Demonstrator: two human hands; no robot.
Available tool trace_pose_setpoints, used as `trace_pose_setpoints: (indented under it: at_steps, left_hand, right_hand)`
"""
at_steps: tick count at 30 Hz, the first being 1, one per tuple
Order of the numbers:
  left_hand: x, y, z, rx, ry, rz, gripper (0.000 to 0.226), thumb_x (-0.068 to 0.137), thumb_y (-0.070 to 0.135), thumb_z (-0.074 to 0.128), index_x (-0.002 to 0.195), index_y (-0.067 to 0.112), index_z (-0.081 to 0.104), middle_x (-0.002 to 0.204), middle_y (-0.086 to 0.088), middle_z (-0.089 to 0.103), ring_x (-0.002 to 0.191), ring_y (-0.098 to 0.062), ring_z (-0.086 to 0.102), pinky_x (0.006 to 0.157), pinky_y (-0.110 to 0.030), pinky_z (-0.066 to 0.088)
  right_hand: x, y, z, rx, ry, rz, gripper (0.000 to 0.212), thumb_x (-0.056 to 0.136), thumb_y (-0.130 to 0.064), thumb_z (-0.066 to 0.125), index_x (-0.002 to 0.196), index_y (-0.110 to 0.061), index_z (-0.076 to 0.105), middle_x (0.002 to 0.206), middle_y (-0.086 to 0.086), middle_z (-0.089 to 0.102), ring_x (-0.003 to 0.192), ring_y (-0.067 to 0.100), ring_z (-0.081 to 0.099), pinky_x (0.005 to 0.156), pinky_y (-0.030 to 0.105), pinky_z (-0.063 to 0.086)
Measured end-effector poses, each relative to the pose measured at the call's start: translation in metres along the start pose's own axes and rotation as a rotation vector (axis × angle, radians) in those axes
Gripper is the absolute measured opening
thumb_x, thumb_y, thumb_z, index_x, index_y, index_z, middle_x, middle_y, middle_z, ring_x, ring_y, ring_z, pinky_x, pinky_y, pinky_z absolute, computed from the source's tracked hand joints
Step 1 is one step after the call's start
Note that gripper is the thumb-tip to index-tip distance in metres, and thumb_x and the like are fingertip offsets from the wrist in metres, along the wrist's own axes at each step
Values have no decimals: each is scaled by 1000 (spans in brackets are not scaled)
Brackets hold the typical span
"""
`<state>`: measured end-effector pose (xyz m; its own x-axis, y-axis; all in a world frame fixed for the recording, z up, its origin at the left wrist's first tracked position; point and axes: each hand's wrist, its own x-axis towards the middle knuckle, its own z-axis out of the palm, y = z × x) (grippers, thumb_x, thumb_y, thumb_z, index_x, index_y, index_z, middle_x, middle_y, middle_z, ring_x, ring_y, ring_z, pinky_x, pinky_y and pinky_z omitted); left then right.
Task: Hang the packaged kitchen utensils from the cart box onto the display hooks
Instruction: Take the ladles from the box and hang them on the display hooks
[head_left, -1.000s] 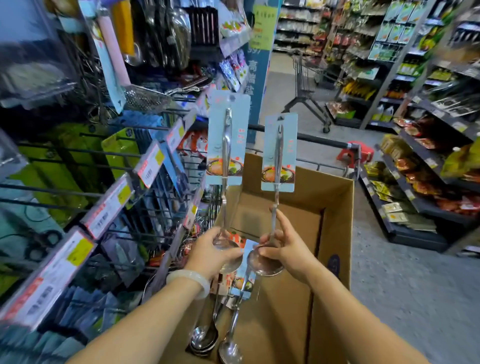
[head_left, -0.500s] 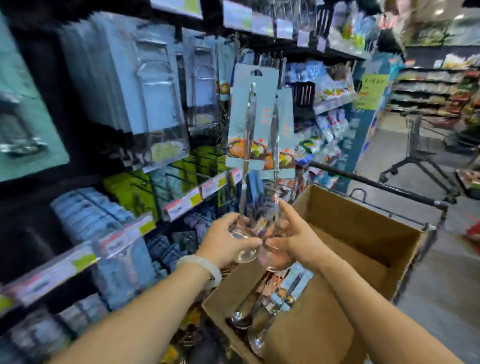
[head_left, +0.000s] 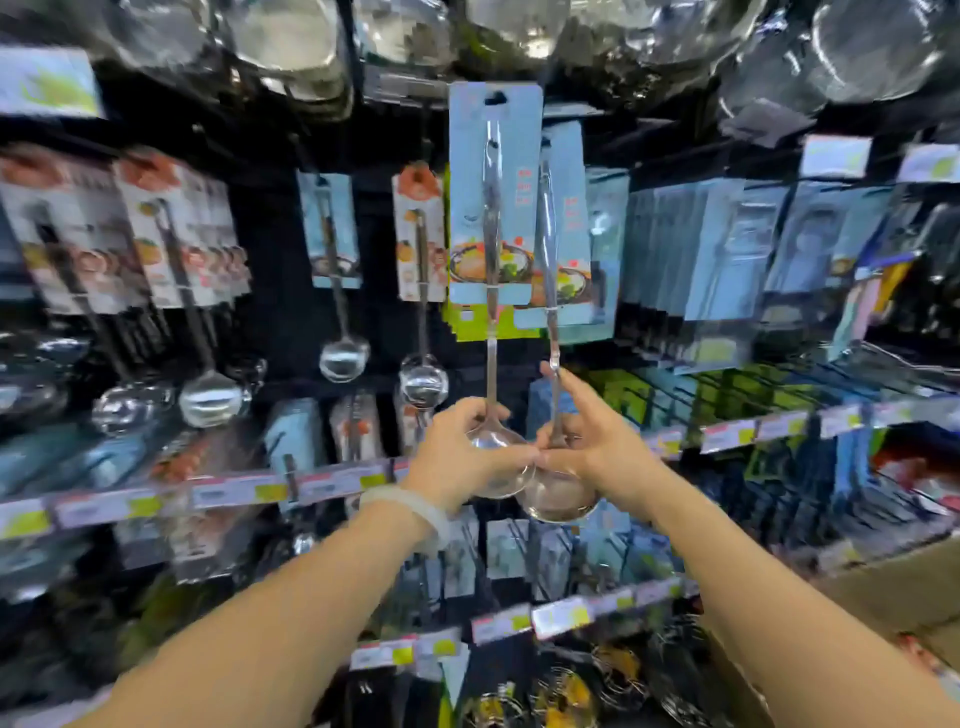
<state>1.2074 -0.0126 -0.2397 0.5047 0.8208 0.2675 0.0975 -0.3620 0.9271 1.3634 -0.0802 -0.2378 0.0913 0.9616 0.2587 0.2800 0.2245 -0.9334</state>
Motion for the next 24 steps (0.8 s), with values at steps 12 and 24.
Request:
trace_pose_setpoints:
  at_steps: [12,24]
  left_hand:
    - [-202,-53,-429,172,492,-178,36,68,12,83,92,15,56,91,-2,63,86,-14,59,79,-21,52]
    - [-326,-117,-684,98,899,-297,27,67,-12,76,74,11,62,58,4,67,58,-14,62,64,-36,54]
  right_hand:
    - [89,-104,441,215,-471,-125,88,79,18,60,143,-31,24,70,10,55,58,6,59,61,15,51]
    - [141,-158,759,157,-768,-154,77,88,3,57,148,-26,18,137,3,46,105,18,62,67,10,45]
